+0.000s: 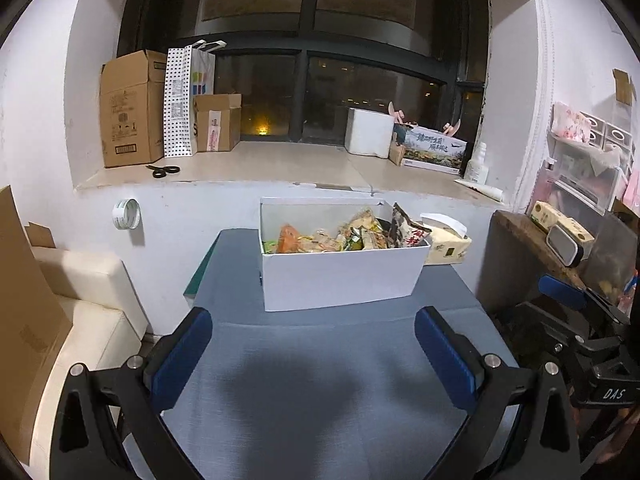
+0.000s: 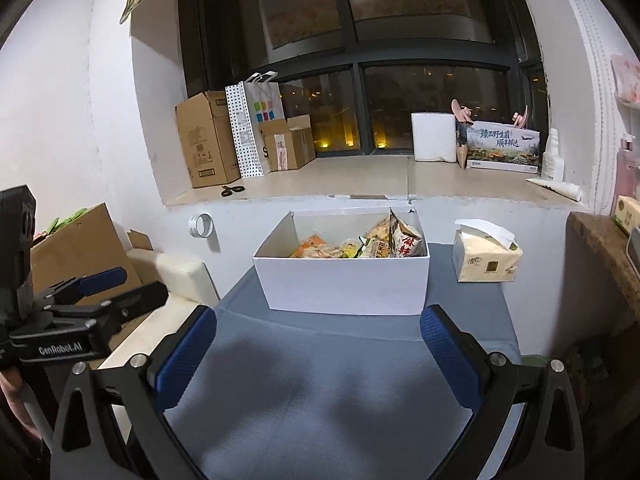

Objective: Organize snacks

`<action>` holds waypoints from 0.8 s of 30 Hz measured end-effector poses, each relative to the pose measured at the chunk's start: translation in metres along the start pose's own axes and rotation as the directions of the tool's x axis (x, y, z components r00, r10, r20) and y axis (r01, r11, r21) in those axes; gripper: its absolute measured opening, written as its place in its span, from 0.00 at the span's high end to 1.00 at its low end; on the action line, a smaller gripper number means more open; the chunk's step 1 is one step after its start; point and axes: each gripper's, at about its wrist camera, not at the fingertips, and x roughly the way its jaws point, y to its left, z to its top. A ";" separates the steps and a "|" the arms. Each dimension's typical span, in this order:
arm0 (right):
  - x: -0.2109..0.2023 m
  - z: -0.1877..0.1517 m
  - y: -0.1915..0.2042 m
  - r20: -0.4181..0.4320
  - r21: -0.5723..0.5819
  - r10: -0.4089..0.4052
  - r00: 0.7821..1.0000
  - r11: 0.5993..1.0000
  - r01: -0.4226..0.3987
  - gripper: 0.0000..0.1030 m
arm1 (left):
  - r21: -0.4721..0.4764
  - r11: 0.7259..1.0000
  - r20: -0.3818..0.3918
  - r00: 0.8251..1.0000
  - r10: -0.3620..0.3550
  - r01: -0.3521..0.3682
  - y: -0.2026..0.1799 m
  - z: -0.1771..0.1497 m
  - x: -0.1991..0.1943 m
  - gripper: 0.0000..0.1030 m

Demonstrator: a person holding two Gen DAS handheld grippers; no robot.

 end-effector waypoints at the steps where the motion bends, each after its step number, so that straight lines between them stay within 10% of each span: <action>1: 0.000 0.000 0.000 0.000 0.001 0.001 1.000 1.000 -0.001 0.00 | 0.001 1.000 -0.002 1.000 -0.001 0.001 0.000 0.000 0.000 0.00; 24: -0.004 0.000 0.001 -0.001 -0.013 -0.012 1.000 1.000 0.012 0.00 | 0.021 1.000 -0.027 1.000 -0.002 0.003 -0.006 -0.001 0.005 0.00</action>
